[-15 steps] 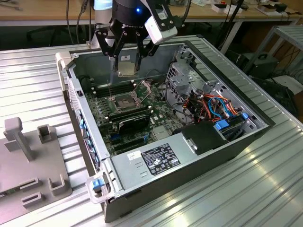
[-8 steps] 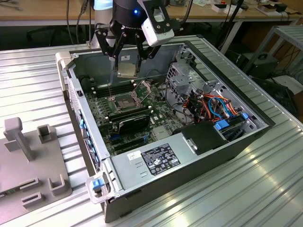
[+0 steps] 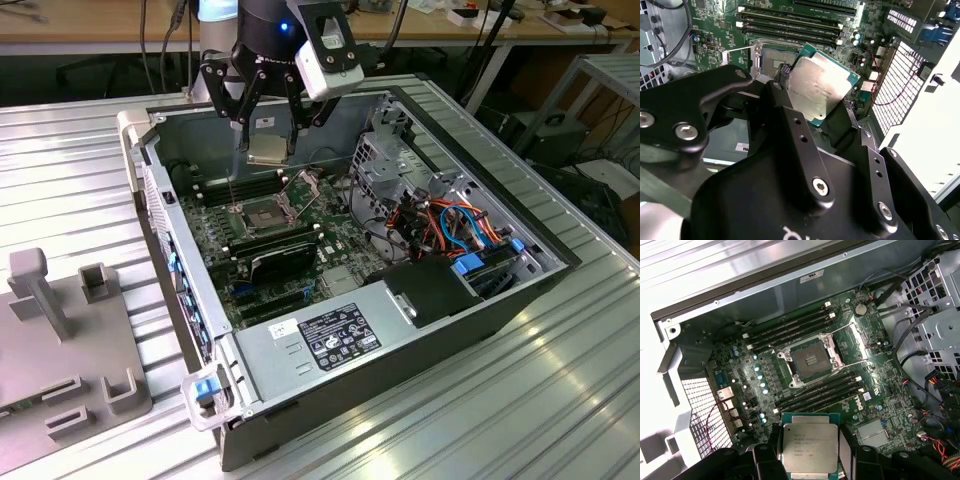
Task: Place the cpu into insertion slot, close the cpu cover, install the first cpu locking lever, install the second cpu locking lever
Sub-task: 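Place the cpu into insertion slot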
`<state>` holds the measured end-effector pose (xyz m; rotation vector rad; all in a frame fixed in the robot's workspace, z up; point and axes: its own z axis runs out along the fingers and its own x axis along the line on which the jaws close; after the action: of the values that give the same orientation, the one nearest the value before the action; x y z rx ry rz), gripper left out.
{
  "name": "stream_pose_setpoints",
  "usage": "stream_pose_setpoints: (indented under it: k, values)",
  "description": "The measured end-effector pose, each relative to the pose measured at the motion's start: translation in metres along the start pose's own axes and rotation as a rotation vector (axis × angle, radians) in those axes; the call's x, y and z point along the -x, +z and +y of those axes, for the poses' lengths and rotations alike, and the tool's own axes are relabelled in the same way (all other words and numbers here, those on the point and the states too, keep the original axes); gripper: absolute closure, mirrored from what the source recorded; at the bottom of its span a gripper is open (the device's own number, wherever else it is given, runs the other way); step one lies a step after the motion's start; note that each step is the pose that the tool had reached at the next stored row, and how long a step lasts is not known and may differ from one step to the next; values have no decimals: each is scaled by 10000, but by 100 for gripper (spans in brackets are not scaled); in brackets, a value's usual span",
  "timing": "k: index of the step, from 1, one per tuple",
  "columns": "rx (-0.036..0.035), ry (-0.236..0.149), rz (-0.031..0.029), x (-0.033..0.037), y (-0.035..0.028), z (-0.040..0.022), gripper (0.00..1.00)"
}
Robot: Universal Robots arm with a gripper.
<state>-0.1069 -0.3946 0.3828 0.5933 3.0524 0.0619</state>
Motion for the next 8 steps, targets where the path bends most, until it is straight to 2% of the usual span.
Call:
stream_pose_setpoints:
  k: [8]
  values:
    - [0,1,0,0,0,0,45]
